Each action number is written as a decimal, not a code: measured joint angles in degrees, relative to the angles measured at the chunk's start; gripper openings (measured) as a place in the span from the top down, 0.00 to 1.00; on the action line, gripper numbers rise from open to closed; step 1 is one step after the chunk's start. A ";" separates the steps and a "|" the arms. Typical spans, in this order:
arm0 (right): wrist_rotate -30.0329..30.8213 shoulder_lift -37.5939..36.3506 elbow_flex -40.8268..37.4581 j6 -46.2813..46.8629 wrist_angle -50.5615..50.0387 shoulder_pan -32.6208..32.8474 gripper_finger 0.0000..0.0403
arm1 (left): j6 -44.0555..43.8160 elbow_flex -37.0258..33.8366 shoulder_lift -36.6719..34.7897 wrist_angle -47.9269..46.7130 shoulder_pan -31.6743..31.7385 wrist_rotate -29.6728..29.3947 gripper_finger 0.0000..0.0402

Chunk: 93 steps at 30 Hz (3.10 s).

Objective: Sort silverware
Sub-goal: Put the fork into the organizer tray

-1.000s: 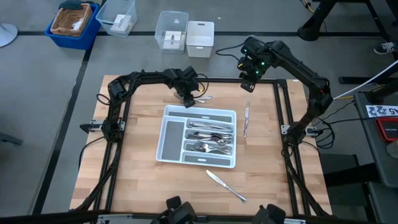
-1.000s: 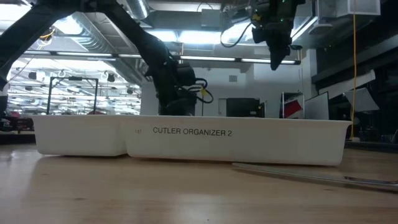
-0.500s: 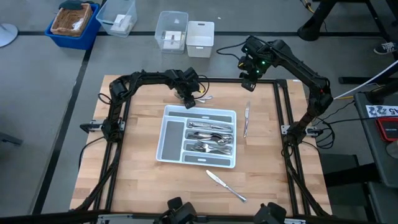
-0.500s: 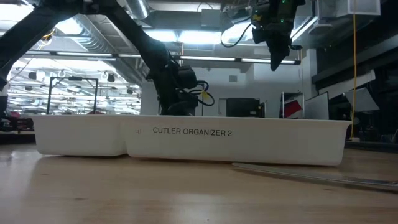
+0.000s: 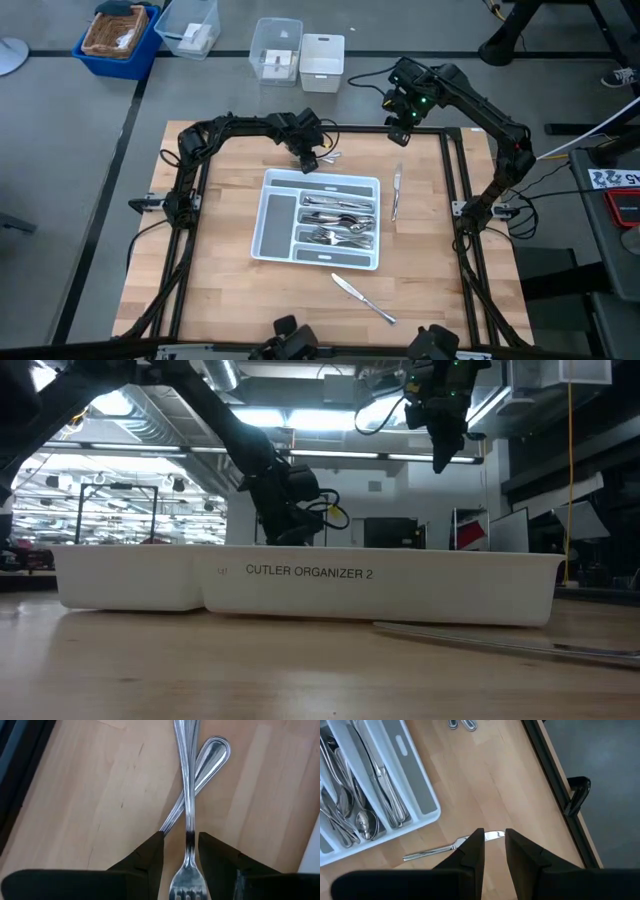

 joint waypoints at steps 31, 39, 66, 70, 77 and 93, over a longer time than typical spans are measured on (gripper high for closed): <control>0.00 0.02 0.00 0.00 -0.14 0.00 0.80 | 7.50 -0.08 2.61 -2.32 -1.52 -3.74 0.97; -0.01 0.02 0.00 4.21 -5.55 0.00 0.80 | 8.69 -0.44 -0.66 -2.89 -1.02 -2.61 0.97; 5.10 -5.97 -3.58 25.50 -4.86 0.04 0.80 | -6.66 -0.21 -15.09 -3.36 -15.02 15.23 0.97; 4.90 -7.82 -11.16 28.31 0.68 0.04 0.80 | -6.68 -0.20 -15.08 -3.72 -20.59 15.75 0.98; 4.55 -10.30 -25.71 37.27 6.62 0.05 0.80 | -8.44 -0.17 -15.08 -3.56 -28.51 15.72 0.97; 0.91 -13.13 -45.88 42.73 22.93 0.07 0.80 | -13.51 -0.11 -8.04 2.35 -36.36 2.54 0.96</control>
